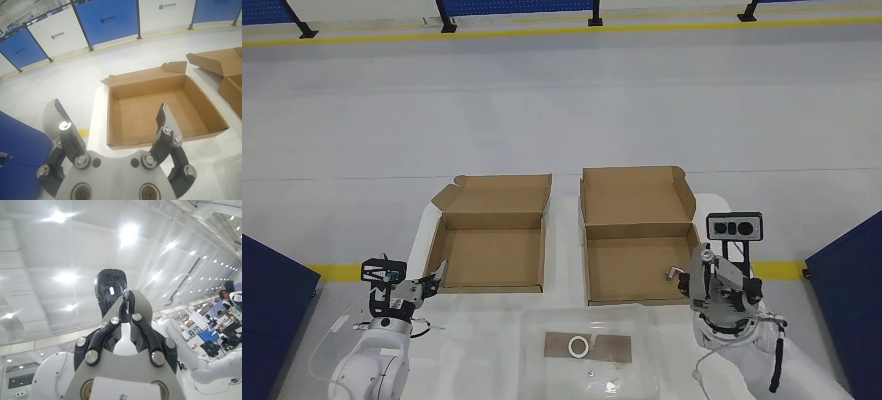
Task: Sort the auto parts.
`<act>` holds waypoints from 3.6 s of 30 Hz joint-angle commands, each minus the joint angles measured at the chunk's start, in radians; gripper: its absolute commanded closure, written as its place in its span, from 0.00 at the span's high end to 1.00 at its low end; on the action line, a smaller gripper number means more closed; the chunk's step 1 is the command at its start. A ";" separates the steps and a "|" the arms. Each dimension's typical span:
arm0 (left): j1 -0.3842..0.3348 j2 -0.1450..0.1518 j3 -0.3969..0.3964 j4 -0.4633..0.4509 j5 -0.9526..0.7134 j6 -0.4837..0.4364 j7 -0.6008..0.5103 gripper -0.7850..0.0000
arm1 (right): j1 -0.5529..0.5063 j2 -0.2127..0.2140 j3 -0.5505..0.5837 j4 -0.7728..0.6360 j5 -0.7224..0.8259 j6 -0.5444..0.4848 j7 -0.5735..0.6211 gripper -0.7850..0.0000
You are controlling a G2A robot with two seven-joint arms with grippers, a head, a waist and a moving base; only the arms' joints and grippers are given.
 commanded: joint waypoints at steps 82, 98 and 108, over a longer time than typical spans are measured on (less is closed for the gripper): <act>0.000 0.000 0.000 0.000 0.000 0.000 0.000 1.00 | -0.169 -0.456 0.420 0.131 -0.134 0.427 0.384 0.00; 0.000 0.000 0.000 0.000 0.000 0.000 0.000 1.00 | -0.189 -0.388 0.780 0.213 -0.762 0.465 0.456 0.00; 0.000 0.000 0.000 0.000 0.000 0.000 0.000 1.00 | -0.181 -0.373 0.812 0.115 -1.153 0.450 0.350 0.00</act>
